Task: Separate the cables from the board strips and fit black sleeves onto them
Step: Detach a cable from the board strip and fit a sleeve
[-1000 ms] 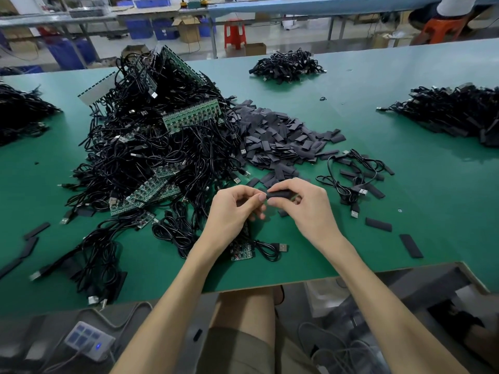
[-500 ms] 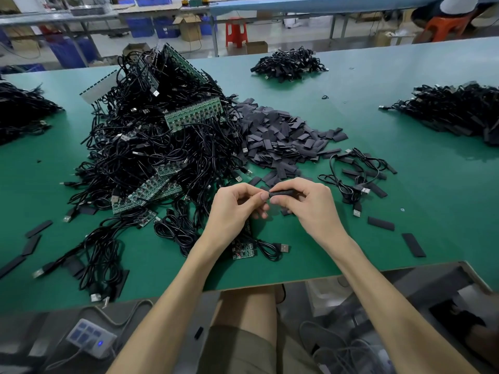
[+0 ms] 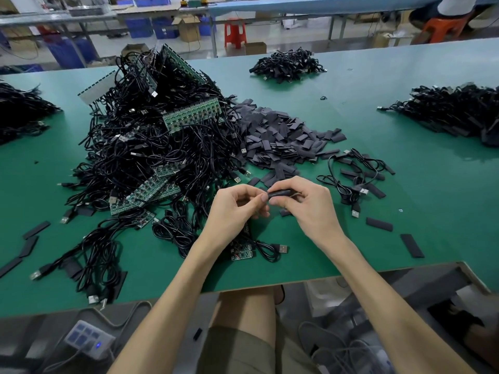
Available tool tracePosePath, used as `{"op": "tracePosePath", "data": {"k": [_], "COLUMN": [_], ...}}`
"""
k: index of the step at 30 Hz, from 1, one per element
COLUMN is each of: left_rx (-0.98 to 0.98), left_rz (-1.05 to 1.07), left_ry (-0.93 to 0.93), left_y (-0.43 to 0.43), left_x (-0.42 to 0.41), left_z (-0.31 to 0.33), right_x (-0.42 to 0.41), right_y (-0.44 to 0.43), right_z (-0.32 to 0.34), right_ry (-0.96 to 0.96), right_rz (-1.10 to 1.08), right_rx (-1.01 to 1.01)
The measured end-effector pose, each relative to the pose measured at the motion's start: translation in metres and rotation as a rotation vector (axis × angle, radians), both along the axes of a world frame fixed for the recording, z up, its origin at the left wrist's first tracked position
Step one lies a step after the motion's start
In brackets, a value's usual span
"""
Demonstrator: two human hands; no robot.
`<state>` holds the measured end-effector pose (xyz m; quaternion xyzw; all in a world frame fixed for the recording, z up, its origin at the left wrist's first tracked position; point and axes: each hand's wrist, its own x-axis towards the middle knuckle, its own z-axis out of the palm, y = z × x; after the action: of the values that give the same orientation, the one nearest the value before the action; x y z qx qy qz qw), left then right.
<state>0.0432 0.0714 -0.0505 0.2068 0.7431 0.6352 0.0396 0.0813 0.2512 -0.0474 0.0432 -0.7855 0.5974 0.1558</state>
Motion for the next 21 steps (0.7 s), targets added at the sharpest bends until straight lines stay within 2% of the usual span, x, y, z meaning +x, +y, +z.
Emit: {"op": "tracePosePath", "data": {"k": [10, 21], "left_rx": [0.069, 0.032], "left_rz": [-0.022, -0.04], "left_ry": [-0.027, 0.002], "left_y": [-0.0015, -0.001], "left_x": [-0.0007, 0.0009], "left_z": [0.0009, 0.0018], "right_x": [-0.0018, -0.0024], "right_y": [-0.0003, 0.0003], "right_z": [-0.0019, -0.0039], "right_ry": [0.023, 0.012], "right_rz": [0.002, -0.008], "right_rx": [0.051, 0.039]}}
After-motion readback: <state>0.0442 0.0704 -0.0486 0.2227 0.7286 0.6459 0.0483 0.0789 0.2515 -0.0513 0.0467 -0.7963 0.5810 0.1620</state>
